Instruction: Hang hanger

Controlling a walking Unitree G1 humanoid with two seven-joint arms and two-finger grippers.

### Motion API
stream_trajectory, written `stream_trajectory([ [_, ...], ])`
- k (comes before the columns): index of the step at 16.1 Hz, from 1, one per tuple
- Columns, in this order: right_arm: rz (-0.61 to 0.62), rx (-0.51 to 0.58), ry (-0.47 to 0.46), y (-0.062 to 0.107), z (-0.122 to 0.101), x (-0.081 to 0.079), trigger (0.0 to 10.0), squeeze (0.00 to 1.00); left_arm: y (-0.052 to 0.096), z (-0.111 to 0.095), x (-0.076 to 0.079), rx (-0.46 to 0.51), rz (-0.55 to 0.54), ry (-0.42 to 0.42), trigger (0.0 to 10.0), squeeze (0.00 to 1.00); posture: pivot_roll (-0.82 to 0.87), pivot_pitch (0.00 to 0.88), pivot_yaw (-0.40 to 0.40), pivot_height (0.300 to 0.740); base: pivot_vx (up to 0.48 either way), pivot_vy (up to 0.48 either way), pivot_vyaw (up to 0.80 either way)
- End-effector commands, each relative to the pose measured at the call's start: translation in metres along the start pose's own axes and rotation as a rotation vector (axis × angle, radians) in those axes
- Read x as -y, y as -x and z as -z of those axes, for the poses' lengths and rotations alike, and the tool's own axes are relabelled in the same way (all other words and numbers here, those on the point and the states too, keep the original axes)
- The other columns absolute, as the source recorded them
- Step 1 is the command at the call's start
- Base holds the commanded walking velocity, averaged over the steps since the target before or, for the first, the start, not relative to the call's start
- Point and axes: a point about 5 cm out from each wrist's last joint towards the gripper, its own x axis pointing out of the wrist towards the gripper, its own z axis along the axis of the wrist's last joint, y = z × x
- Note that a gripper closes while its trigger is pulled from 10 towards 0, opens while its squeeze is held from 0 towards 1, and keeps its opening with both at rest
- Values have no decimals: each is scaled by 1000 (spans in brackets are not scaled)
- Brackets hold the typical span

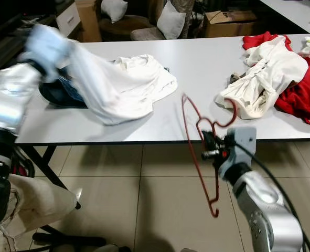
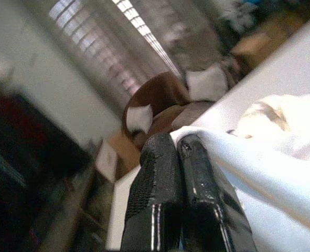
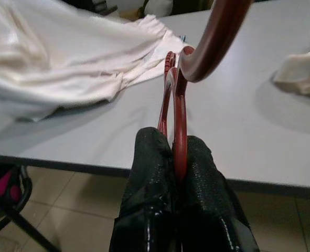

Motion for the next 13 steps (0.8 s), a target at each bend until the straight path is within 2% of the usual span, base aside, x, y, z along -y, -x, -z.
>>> stream_trajectory([
  [1, -3, -28, -4, 0, 5, -3, 10000, 0, 1, 2, -8, -4, -44, 151, 0, 0, -209, 0, 97, 740, 0, 0, 0],
  [3, 3, -53, -6, -1, 10, -4, 10000, 0, 0, 2, -9, -1, -51, 257, 0, 0, -211, 0, 101, 740, 0, 0, 0],
  [6, 9, -54, -4, -2, 11, -6, 10000, 0, -6, -8, -9, 31, -42, 275, 0, 0, -214, 0, 113, 740, 0, 0, 0],
  [7, 14, -50, -7, -2, 11, -6, 10000, 0, -12, -20, -7, 71, -15, 301, 0, 0, -215, 0, 122, 740, 0, 0, 0],
  [8, 18, -45, -11, -3, 10, -7, 10000, 0, -18, -35, -5, 115, 18, 328, 0, 0, -213, 0, 122, 740, 0, 0, 0],
  [9, 25, -37, -15, -3, 10, -7, 10000, 0, -29, -67, -7, 212, 53, 349, 0, 0, -216, 0, 128, 740, 0, 0, 0],
  [10, 27, -34, -15, -3, 10, -7, 10000, 0, -31, -80, -9, 253, 57, 353, 0, 0, -217, 0, 131, 740, 0, 0, 0],
  [12, 39, -16, -18, -2, 8, -6, 10000, 0, -31, -147, -23, 489, 97, 370, 0, 0, -226, 0, 150, 740, 0, 0, 0],
  [13, 52, -10, -23, -1, 8, -5, 10000, 0, -30, -165, -23, 543, 129, 345, 0, 0, -230, 0, 156, 740, 0, 0, 0],
])
